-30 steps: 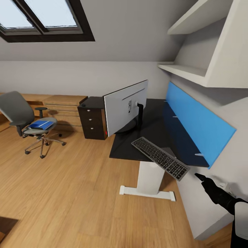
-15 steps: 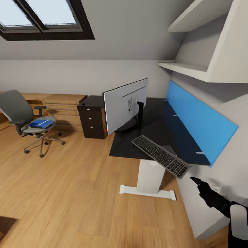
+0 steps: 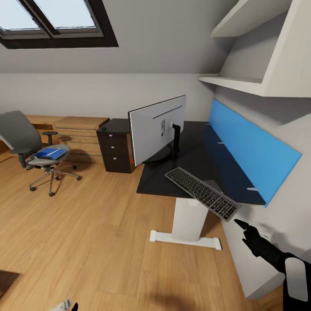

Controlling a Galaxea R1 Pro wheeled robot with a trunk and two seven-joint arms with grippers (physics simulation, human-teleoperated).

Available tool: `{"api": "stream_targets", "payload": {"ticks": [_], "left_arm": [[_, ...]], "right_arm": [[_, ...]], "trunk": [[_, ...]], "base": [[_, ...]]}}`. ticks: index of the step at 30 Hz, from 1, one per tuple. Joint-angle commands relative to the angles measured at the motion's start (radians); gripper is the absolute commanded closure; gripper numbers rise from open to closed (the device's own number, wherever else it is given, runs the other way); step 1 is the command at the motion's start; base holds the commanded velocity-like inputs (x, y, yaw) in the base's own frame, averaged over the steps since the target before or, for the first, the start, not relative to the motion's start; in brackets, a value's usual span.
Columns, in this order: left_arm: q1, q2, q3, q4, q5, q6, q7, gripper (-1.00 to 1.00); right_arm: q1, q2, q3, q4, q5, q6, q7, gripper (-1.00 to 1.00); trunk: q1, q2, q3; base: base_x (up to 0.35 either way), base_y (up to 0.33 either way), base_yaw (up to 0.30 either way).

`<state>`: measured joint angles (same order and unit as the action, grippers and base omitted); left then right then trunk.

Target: In the bedroom, organize the workspace by keeping the computer under the desk, ensuring the monitor is on the desk, placing the keyboard on the desk next to the monitor, placing the mouse on the desk next to the keyboard, moving the folder from the swivel chair onto the desk next to the mouse, stacking the notebook on top of the folder with the pen on top of the notebook, and positioning the swivel chair next to the desk.

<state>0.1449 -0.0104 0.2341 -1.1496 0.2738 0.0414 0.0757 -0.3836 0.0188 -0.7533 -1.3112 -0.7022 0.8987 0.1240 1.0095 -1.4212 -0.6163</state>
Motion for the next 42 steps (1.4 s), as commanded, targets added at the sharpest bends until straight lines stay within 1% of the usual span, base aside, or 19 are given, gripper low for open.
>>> {"api": "stream_targets", "payload": {"ticks": [1, 2, 4, 5, 7, 8, 10, 11, 14, 15, 16, 17, 26, 28, 34, 37, 38, 41, 42], "left_arm": [[0.004, -0.004, -0.001, -0.036, 0.009, 0.008, 0.003, -1.00], [0.010, -0.008, -0.003, -0.070, 0.009, 0.013, 0.003, -1.00], [0.045, -0.024, -0.007, -0.225, -0.007, 0.074, 0.004, -1.00], [0.075, -0.039, -0.012, -0.366, -0.034, 0.216, 0.004, -1.00], [0.086, -0.049, -0.031, -0.416, -0.045, 0.324, 0.004, -1.00], [0.088, -0.051, -0.042, -0.427, -0.047, 0.352, 0.004, -1.00], [0.095, -0.056, -0.126, -0.457, -0.055, 0.424, 0.005, -1.00], [0.098, -0.056, -0.159, -0.410, -0.059, 0.432, 0.004, -1.00], [0.098, -0.051, -0.168, -0.334, -0.061, 0.407, 0.003, -1.00], [0.099, -0.043, -0.171, -0.301, -0.062, 0.370, 0.003, -1.00], [0.099, -0.029, -0.174, -0.279, -0.062, 0.316, 0.002, -1.00], [0.099, 0.000, -0.178, -0.250, -0.060, 0.201, 0.000, -1.00], [0.099, 0.010, -0.179, -0.238, -0.058, 0.162, -0.001, -1.00], [0.099, 0.010, -0.180, -0.210, -0.059, 0.157, 0.001, -1.00], [0.099, 0.008, -0.182, -0.181, -0.060, 0.155, 0.001, -1.00], [0.099, 0.008, -0.182, -0.173, -0.060, 0.155, 0.002, -1.00], [0.099, 0.007, -0.182, -0.171, -0.060, 0.155, 0.002, -1.00], [0.099, 0.007, -0.182, -0.170, -0.060, 0.155, 0.002, -1.00], [0.099, 0.007, -0.182, -0.169, -0.061, 0.155, 0.002, -1.00]], "right_arm": [[-0.001, 0.001, -0.003, 0.000, 0.009, 0.003, 0.013, -1.00], [-0.001, 0.002, -0.002, 0.000, 0.009, 0.000, 0.015, -1.00], [-0.001, 0.003, 0.013, 0.000, 0.009, -0.024, 0.020, -1.00], [-0.001, 0.004, 0.048, 0.000, 0.008, -0.071, 0.027, -1.00], [-0.001, 0.004, 0.070, 0.000, 0.007, -0.110, 0.044, -1.00], [-0.001, 0.004, 0.075, 0.000, 0.006, -0.121, 0.052, -1.00], [-0.001, 0.003, 0.087, 0.001, 0.006, -0.154, 0.106, -1.00], [-0.001, 0.002, 0.089, 0.001, 0.006, -0.162, 0.155, -1.00], [-0.001, 0.002, 0.090, 0.006, 0.007, -0.164, 0.189, -1.00], [-0.001, 0.002, 0.090, 0.014, 0.008, -0.165, 0.203, -1.00], [-0.001, 0.000, 0.090, 0.034, 0.008, -0.165, 0.212, -1.00], [-0.001, -0.004, 0.080, 0.096, 0.007, -0.167, 0.224, -1.00], [-0.001, -0.003, 0.032, 0.114, 0.008, -0.168, 0.236, -1.00], [-0.001, -0.002, -0.016, 0.113, 0.009, -0.168, 0.238, -1.00], [-0.001, -0.002, -0.027, 0.115, 0.010, -0.171, 0.232, -1.00], [-0.003, -0.002, -0.030, 0.119, 0.007, -0.197, 0.168, -1.00], [-0.005, -0.002, -0.032, 0.120, -0.020, -0.204, 0.094, -1.00], [-0.006, -0.003, -0.036, 0.125, -0.073, -0.206, 0.035, -1.00], [-0.007, -0.003, -0.037, 0.131, -0.130, -0.207, -0.005, -1.00]], "trunk": [[0.004, -0.008, -0.004], [0.008, -0.015, -0.007], [0.016, -0.029, -0.013], [0.016, -0.029, -0.013], [0.016, -0.029, -0.013], [0.016, -0.029, -0.013], [0.016, -0.029, -0.013], [0.016, -0.029, -0.013], [0.016, -0.029, -0.013], [0.016, -0.029, -0.013], [0.016, -0.029, -0.013], [0.016, -0.029, -0.013], [0.016, -0.029, -0.013], [0.016, -0.029, -0.013], [0.016, -0.029, -0.013], [0.016, -0.029, -0.013], [0.016, -0.029, -0.013], [0.016, -0.029, -0.013], [0.016, -0.029, -0.013]], "base": [[0.000, 0.000, 0.000], [0.000, 0.000, 0.000], [0.000, 0.000, 0.000], [0.000, 0.000, 0.000], [0.000, 0.000, 0.000], [0.000, 0.000, 0.000], [0.000, 0.000, 0.000], [0.000, 0.000, 0.000], [0.000, 0.000, 0.000], [0.000, 0.000, 0.000], [0.000, 0.000, 0.000], [0.000, 0.000, 0.000], [0.000, 0.000, 0.000], [0.000, 0.000, 0.000], [0.000, 0.000, 0.000], [0.000, 0.000, 0.000], [0.000, 0.000, 0.000], [0.000, 0.000, 0.000], [0.000, 0.000, 0.000]]}}
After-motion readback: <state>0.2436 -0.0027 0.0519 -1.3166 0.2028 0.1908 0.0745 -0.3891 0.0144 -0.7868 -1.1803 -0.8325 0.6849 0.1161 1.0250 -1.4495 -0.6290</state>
